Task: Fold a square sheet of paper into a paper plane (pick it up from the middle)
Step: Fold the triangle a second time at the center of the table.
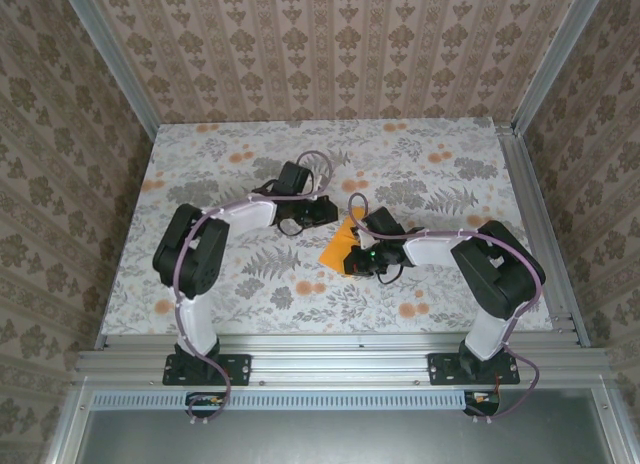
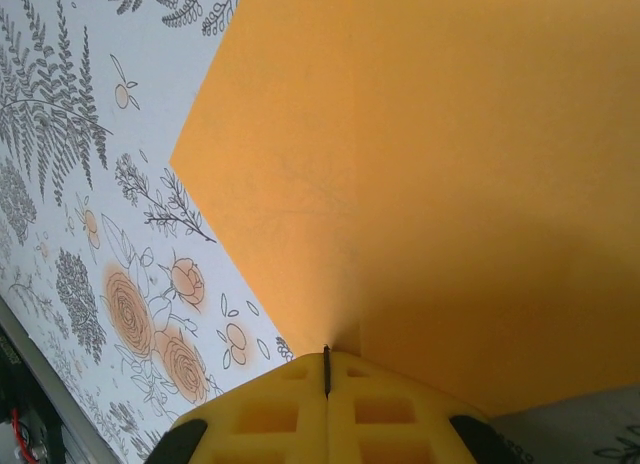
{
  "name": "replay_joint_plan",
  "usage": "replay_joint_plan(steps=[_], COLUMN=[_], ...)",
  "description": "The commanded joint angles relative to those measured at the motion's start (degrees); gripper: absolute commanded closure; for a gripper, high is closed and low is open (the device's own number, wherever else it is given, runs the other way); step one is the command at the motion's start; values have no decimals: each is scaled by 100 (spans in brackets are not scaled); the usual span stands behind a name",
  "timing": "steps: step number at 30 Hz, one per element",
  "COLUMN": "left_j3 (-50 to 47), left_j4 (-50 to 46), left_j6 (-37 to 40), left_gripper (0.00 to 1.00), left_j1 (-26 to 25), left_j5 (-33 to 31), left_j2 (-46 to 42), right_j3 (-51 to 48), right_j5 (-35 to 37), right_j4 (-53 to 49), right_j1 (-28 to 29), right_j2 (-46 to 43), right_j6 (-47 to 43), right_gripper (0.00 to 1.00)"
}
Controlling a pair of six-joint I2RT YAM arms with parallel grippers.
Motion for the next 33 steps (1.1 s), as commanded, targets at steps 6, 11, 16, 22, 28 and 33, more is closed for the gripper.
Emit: replay_joint_plan(steps=[6,11,16,22,28,33], left_j3=[-519,-395,-379,-214,-159,-117], left_j4=[644,679,639,273,-7,-116], left_j6=[-481,-454,-353,-7,243,346], left_gripper=[87,87,87,87,88,88], left_j1=[-351,-479,-489,-467,-375,-340], left_j5=[388,439,401,207,-76,-159], left_j2=[164,414,649,835,1016,1179], right_j3=[-296,-332,-341,-372,-515,-781], right_j5=[405,429,421,416,354,320], right_j4=[-613,-650,-648,-650,-567,-391], right_j1=[43,37,45,45,50,46], right_j2=[-92,-187,-199,-265,-324,-438], right_j6=[-68,-67,-60,-49,8,153], right_gripper=[100,100,100,100,100,100])
